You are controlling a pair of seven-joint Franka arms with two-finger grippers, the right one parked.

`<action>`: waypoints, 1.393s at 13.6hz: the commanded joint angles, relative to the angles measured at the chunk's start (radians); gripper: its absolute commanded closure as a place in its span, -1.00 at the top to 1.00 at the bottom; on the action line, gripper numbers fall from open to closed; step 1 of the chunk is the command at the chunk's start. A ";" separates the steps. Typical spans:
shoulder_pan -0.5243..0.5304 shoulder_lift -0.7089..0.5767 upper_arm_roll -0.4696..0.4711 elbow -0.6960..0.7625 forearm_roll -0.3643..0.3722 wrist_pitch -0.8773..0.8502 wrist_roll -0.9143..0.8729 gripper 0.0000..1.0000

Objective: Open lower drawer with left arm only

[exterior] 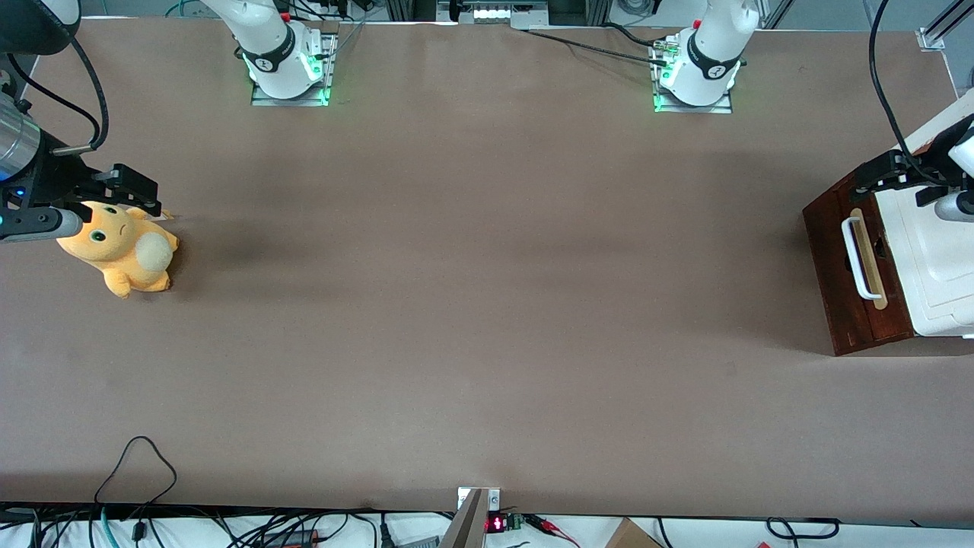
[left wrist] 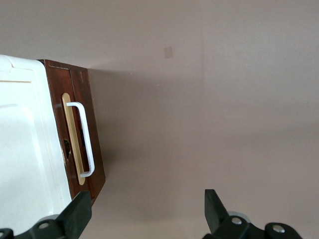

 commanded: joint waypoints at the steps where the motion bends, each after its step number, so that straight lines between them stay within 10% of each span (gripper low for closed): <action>1: -0.002 0.023 -0.002 0.044 0.020 -0.046 0.014 1.00; 16: 0.009 0.052 0.006 0.031 0.017 -0.016 0.027 1.00; 19: 0.007 0.080 -0.055 0.031 0.196 -0.008 0.004 0.90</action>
